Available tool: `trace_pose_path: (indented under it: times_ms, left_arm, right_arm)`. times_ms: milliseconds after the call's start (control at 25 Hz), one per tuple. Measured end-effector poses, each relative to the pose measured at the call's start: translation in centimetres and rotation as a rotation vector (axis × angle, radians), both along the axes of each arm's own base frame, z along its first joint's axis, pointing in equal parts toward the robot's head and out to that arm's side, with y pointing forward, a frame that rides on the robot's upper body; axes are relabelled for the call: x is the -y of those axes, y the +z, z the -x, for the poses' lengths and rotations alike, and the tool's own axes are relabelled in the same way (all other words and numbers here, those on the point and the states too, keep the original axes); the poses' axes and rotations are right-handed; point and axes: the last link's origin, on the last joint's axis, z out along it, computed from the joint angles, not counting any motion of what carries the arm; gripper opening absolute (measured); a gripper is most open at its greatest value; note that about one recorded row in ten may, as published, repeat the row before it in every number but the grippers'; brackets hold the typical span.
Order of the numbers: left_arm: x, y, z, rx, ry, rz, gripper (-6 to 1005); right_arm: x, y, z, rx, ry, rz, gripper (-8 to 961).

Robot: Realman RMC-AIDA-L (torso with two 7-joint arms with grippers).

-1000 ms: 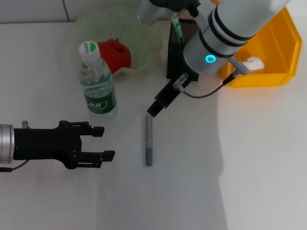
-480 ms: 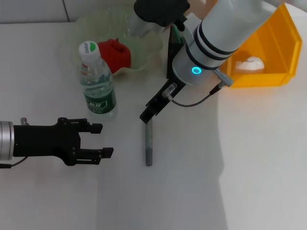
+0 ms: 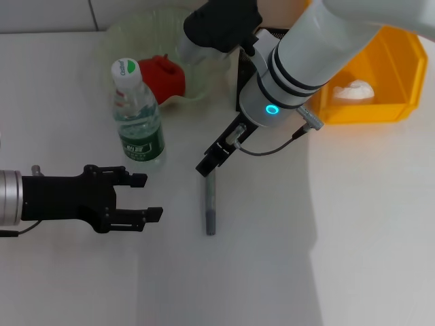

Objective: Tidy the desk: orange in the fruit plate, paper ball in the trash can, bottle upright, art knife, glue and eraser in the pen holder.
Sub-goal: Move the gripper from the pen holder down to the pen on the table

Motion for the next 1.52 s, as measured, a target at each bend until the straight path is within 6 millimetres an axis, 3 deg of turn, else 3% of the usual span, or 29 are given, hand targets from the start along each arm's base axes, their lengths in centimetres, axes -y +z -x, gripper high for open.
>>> trace_pose_path:
  times_ms: [80, 280, 1080, 1240, 1520]
  left_arm:
    - [-0.1, 0.0, -0.1, -0.001, -0.003, -0.002, 770]
    - [-0.1, -0.1, -0.2, -0.001, -0.005, -0.004, 770]
    - [-0.3, -0.2, -0.4, 0.002, -0.006, -0.004, 770]
    - [-0.3, -0.2, -0.4, 0.002, -0.006, -0.004, 770]
    - [-0.3, -0.4, -0.6, 0.005, -0.011, -0.004, 770]
  right_arm:
    - [0.0, -0.2, -0.2, 0.001, 0.005, -0.01, 616]
    - [0.0, -0.4, -0.5, -0.015, 0.003, -0.026, 741]
    - [0.2, -1.4, -1.5, -0.033, 0.004, -0.052, 753]
    - [0.2, -1.4, -1.5, -0.034, 0.003, -0.052, 716]
    - [0.1, -1.4, -1.6, -0.032, 0.003, -0.054, 493]
